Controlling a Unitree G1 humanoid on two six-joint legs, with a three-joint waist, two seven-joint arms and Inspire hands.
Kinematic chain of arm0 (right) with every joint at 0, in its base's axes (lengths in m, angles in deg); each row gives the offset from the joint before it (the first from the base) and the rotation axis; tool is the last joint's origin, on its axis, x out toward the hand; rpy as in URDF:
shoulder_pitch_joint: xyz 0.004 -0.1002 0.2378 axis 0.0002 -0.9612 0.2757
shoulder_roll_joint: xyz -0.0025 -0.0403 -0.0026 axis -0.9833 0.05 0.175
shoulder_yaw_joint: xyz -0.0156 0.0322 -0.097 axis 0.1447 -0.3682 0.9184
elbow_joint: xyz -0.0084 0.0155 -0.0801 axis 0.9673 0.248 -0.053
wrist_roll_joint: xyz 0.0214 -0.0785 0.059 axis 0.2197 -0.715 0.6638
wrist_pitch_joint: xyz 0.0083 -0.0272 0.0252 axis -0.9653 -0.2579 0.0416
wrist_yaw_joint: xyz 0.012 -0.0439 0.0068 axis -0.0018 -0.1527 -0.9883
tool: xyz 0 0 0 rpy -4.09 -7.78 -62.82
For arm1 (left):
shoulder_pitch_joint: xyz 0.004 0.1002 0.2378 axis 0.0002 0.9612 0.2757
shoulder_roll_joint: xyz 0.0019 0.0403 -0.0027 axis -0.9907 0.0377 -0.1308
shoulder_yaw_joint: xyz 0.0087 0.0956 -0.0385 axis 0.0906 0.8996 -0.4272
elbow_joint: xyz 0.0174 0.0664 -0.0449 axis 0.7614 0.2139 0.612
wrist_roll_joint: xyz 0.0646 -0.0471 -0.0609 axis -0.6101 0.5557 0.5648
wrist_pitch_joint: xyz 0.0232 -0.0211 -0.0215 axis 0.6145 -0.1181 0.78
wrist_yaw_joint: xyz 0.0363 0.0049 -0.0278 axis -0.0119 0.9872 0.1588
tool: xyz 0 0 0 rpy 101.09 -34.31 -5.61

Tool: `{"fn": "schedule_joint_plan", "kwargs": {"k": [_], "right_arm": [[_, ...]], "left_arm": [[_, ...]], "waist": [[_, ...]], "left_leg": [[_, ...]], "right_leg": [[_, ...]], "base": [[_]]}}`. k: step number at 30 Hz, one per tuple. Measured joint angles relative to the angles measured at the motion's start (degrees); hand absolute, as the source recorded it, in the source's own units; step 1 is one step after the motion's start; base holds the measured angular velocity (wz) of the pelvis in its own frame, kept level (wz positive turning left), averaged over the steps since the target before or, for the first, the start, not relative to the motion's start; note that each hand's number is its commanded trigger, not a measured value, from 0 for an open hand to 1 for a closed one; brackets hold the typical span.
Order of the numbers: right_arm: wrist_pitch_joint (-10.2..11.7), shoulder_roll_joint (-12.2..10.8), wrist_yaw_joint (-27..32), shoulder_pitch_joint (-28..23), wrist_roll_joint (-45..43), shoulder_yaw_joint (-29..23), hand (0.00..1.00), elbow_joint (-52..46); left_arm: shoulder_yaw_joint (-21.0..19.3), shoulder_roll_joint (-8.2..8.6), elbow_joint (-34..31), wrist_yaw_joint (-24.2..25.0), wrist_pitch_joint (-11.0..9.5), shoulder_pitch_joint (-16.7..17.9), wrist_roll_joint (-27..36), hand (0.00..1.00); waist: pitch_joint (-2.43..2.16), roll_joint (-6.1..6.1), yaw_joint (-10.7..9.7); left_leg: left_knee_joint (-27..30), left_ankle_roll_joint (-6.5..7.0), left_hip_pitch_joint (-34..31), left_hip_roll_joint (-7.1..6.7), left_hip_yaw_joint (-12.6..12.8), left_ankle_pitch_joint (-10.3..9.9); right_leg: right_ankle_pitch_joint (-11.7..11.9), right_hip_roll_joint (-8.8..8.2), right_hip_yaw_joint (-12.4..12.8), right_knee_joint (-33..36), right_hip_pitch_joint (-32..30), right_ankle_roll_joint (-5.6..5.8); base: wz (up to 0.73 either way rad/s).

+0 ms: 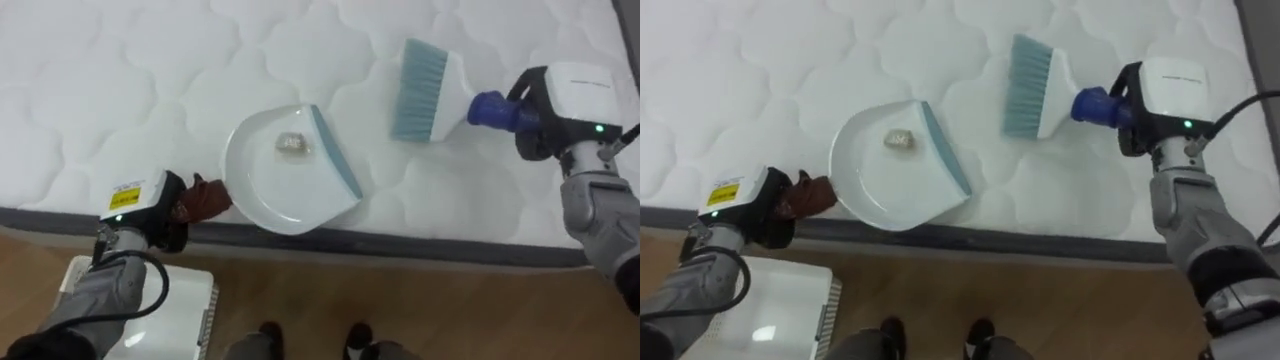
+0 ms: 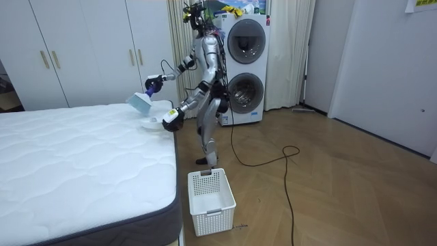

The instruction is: Clean bed

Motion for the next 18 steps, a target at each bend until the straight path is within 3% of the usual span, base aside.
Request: {"fn": "schedule_joint_plan", "kwargs": {"k": [2, 6, 8, 9, 10, 15, 18], "right_arm": [[-0.32, -0.04, -0.05, -0.80, 0.15, -0.55, 1.00, 0.19], [-0.55, -0.06, -0.28, -2.80, -0.52, -3.60, 1.00, 0.13], [-1.24, -0.02, -0.27, -3.16, -0.41, -4.74, 0.44, -0.09], [-1.84, -0.03, -0.27, -3.56, 0.24, -4.93, 0.00, -0.08], [-2.12, -0.05, -0.27, -4.32, 1.36, -4.90, 0.00, -0.10], [-2.32, -0.04, -0.30, -6.97, 5.36, -4.92, 0.00, -1.43], [-2.25, -0.05, -0.64, -10.57, 8.62, -5.20, 0.00, -5.82]], "left_arm": [[-0.19, 0.07, 0.01, 0.49, 0.01, 0.01, 0.11, 1.00], [-1.29, 1.07, -0.14, 2.76, 0.28, 0.77, 0.06, 1.00], [-2.39, 1.36, -1.17, 2.88, 0.86, 1.80, 0.12, 1.00], [-2.56, 1.53, -1.59, 2.89, 1.28, 2.35, 0.16, 1.00], [-2.59, 1.81, -1.85, 3.16, 1.70, 2.94, 0.15, 1.00], [-3.98, 2.36, -5.22, 5.03, 2.91, 5.71, 0.05, 1.00], [-6.66, 2.39, -8.75, 5.33, 2.85, 8.98, 0.02, 1.00]], "waist": [[-0.12, 0.22, 0.09], [-1.06, 1.79, 0.87], [-1.50, 2.48, 0.88], [-1.80, 2.97, 0.93], [-2.09, 3.22, 0.99], [-2.52, 3.34, 0.76], [-3.42, 2.49, 0.51]], "left_leg": [[-0.92, -0.04, 1.48, -0.02, 0.15, -0.02], [-3.12, -0.08, 4.59, -0.11, 0.45, -0.04], [-4.10, -0.13, 5.55, -0.20, 0.62, 0.02], [-4.79, -0.21, 6.39, -0.18, 0.62, 0.07], [-5.91, -0.35, 7.81, -0.27, 0.63, 0.17], [-10.35, -0.95, 13.92, -0.80, 0.29, 1.00], [-12.34, -1.37, 16.56, -0.73, 0.19, 1.32]], "right_leg": [[0.10, 0.19, 0.08, -0.95, 1.43, 0.14], [0.41, 0.75, 0.17, -3.37, 4.43, 0.56], [0.48, 0.77, 0.10, -3.98, 5.19, 0.68], [0.50, 0.83, -0.04, -4.77, 6.19, 0.71], [0.56, 0.87, -0.13, -5.40, 7.45, 0.81], [0.64, 1.34, -0.37, -8.58, 12.97, 1.03], [0.69, 1.95, -0.31, -10.75, 15.64, 1.13]], "base": [[-0.02], [-0.02], [-0.02], [0.00], [0.04], [0.04], [-0.01]]}}
